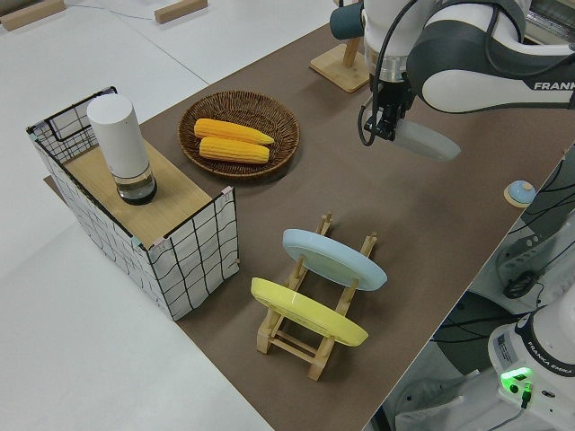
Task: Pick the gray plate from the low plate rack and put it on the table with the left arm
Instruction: 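Lift the gray plate out of the rack and carry it farther from the robot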
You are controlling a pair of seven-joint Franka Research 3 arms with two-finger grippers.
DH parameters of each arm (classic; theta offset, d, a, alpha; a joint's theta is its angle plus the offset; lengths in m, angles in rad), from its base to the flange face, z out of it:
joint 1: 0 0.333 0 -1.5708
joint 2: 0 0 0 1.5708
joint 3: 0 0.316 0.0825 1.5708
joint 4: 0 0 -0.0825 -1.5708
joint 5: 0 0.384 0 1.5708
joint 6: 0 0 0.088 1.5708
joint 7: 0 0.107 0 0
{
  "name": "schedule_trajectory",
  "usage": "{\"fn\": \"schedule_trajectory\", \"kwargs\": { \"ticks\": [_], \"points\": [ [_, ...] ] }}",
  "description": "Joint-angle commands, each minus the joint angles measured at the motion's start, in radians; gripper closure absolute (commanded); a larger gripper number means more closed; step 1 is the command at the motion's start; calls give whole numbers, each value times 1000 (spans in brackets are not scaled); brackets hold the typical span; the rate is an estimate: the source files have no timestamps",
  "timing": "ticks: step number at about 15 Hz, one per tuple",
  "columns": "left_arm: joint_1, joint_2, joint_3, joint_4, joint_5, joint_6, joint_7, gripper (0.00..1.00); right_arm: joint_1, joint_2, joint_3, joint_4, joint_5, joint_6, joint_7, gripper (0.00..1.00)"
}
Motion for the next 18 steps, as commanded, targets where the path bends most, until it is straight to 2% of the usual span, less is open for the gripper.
{"fn": "schedule_trajectory", "kwargs": {
  "ticks": [1, 5, 8, 11, 18],
  "points": [
    [8, 53, 23, -26, -130, -28, 142, 1000, -23, -2, 20, 7, -5, -11, 12, 17],
    [13, 132, 32, -38, -199, -36, 234, 1000, -23, -2, 20, 7, -6, -11, 12, 17],
    [10, 168, 32, -43, -224, -32, 280, 1000, -23, -2, 20, 7, -6, -11, 12, 17],
    [18, 218, 33, -63, -271, -29, 413, 1000, -23, -2, 21, 7, -6, -11, 12, 17],
    [30, 234, 32, -107, -279, 44, 451, 1000, -23, -2, 21, 7, -6, -11, 12, 17]
  ]
}}
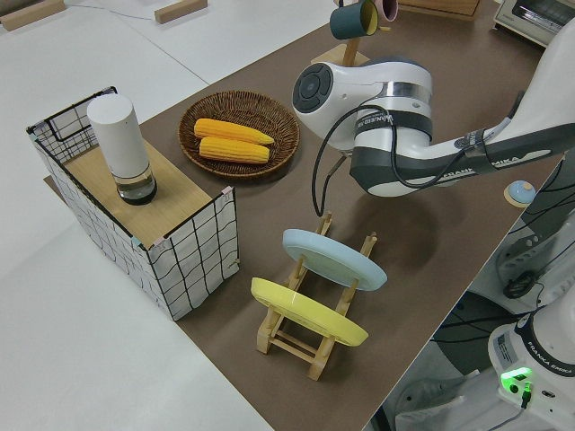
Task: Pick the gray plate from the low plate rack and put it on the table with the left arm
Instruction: 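Lower the gray plate flat onto the table beside the rack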
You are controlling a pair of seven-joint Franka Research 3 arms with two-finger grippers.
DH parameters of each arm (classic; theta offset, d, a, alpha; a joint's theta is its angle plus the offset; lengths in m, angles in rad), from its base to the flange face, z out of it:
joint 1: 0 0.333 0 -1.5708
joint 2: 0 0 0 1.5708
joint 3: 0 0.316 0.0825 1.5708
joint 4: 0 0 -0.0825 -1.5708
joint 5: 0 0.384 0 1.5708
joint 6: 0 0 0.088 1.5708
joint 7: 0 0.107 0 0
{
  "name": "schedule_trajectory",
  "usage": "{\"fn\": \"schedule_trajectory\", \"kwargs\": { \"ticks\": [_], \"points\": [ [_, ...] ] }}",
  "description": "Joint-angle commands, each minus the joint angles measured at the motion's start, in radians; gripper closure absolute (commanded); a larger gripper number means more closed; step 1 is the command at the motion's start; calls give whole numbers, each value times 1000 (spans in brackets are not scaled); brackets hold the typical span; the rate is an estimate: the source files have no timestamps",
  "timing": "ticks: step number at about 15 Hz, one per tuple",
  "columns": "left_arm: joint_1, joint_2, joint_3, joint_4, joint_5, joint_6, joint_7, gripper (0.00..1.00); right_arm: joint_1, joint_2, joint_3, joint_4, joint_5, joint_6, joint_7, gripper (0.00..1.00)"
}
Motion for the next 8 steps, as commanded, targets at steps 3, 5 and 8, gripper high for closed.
{"fn": "schedule_trajectory", "kwargs": {
  "ticks": [3, 5, 8],
  "points": [
    [-10, -11, 0, -69, -26, 104, 27, 1000, -23, -4, 21, 7, -6, -11, 12, 17],
    [-14, -9, -6, -81, -31, 129, 28, 1000, -23, -2, 21, 6, -6, -12, 12, 17],
    [-20, -5, -16, -98, -44, 172, 30, 1000, -23, -2, 21, 7, -6, -11, 12, 17]
  ]
}}
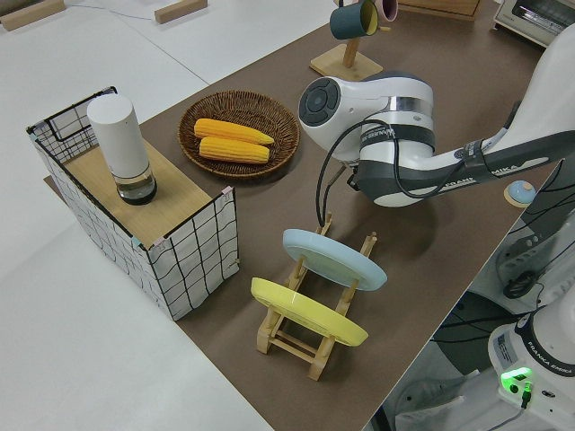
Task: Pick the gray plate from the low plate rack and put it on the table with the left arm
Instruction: 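Lower the gray plate flat onto the table beside the rack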
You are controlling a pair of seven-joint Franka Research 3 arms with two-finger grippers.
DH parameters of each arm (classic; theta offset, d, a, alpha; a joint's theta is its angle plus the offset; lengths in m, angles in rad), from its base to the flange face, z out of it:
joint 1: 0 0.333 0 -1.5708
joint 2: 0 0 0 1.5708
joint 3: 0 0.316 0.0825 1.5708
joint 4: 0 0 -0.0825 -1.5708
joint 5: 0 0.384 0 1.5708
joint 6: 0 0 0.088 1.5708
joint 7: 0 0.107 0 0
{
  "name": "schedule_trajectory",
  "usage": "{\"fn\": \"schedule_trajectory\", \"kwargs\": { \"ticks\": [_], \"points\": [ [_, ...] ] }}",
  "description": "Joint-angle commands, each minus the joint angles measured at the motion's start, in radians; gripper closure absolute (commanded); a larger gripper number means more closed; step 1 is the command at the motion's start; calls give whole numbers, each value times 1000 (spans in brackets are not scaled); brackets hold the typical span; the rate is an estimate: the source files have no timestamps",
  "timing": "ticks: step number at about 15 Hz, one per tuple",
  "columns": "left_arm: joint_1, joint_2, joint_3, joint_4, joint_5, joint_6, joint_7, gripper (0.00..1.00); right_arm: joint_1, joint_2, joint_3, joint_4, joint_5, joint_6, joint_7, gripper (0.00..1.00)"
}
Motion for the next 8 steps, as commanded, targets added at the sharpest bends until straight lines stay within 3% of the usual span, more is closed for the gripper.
{"fn": "schedule_trajectory", "kwargs": {
  "ticks": [1, 8],
  "points": [
    [-22, -3, -4, -44, -37, 70, 20, 1000, -23, -4, 21, 6, -6, -12, 12, 17],
    [-53, 4, -7, -56, -42, 127, 20, 990, -23, -4, 21, 7, -6, -11, 12, 17]
  ]
}}
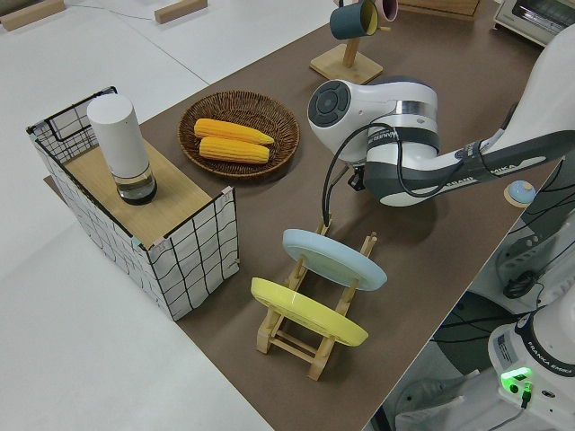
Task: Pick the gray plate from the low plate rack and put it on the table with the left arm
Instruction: 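Lower the gray plate flat onto the table beside the rack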
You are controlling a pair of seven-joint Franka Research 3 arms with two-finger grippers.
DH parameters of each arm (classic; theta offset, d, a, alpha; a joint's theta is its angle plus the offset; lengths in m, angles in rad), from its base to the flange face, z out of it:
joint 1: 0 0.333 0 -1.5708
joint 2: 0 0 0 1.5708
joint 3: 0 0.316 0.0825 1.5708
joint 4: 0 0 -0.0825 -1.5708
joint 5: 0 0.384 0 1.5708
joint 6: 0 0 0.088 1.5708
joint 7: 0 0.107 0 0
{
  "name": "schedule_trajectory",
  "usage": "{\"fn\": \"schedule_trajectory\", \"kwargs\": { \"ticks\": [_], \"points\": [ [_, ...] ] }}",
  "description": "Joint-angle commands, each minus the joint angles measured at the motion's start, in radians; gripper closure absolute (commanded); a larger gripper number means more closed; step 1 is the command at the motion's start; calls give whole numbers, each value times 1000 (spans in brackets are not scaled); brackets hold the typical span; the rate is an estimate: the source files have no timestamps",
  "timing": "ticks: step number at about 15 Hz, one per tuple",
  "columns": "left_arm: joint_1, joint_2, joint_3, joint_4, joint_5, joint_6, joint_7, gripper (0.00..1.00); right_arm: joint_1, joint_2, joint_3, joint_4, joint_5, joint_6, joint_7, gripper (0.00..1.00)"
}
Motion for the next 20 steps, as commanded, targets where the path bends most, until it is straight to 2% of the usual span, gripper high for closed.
{"fn": "schedule_trajectory", "kwargs": {
  "ticks": [1, 5, 6, 9, 12, 14, 16, 20],
  "points": [
    [-23, 0, 4, -17, -22, 40, 19, 986, -23, -2, 21, 6, -6, -11, 12, 17],
    [-30, 4, 4, -21, -20, 59, 19, 909, -23, -2, 20, 7, -6, -11, 12, 17],
    [-32, 8, 4, -21, -20, 60, 17, 809, -23, -2, 21, 7, -6, -11, 12, 17],
    [-30, 8, 4, -21, -19, 60, 17, 696, -23, -2, 21, 7, -6, -11, 12, 17],
    [-29, 4, 6, -21, -17, 59, 16, 660, -23, -2, 20, 7, -6, -11, 12, 17],
    [-29, -6, 7, -19, -8, 57, 7, 649, -23, -2, 21, 7, -6, -11, 12, 17],
    [-26, -24, 9, -19, -3, 54, -1, 591, -23, -2, 20, 7, -6, -12, 12, 17],
    [-24, -64, 9, 5, 64, 42, -99, 430, -23, -2, 21, 6, -6, -12, 12, 17]
  ]
}}
